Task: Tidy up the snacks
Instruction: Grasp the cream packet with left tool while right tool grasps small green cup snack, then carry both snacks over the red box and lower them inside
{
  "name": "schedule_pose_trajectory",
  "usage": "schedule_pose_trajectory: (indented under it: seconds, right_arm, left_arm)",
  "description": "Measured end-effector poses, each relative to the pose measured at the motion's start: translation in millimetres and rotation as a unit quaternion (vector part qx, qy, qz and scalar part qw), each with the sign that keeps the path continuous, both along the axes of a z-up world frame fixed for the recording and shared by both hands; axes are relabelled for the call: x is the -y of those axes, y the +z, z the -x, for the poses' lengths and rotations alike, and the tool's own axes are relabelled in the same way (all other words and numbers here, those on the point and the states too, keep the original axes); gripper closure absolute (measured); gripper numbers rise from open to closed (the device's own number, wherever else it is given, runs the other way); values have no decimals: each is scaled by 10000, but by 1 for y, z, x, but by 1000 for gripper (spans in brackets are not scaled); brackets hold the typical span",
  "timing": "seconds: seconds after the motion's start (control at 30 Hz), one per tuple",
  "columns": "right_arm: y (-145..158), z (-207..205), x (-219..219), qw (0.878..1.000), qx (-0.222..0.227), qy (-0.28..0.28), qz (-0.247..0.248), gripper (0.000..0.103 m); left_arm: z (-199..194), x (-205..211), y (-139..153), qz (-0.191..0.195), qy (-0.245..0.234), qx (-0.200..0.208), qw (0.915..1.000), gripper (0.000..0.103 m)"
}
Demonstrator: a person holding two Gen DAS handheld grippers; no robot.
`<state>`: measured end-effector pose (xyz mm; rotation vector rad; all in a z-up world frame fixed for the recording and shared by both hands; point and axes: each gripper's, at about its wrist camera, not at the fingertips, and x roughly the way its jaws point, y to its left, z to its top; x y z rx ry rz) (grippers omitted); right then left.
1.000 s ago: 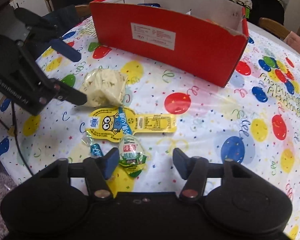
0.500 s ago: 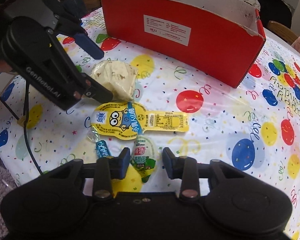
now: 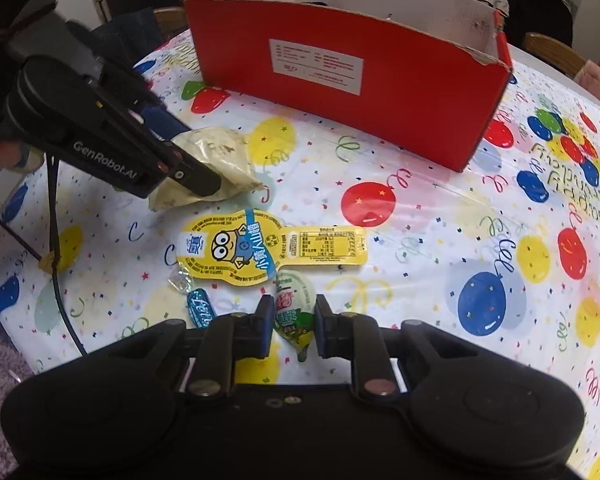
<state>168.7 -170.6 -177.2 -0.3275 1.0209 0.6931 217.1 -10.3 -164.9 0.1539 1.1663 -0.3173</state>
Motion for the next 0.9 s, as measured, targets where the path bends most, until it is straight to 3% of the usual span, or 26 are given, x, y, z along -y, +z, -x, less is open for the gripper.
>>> schedule_pose_trajectory:
  seconds: [0.27,0.63,0.9]
  right_arm:
    - [4,-3,10,9989,-70,-406,-215,87]
    - [22,-1,17,9953,31,-798,-546,87]
    - [48,-10,23,9897,223,-1079,-915,87]
  left_arm:
    - [3,-23,6,185,735,17,9971,68]
    - [22,-52,22,511,1630,99,9853,68]
    - [31,-60,47,658,1965,371,9776,68]
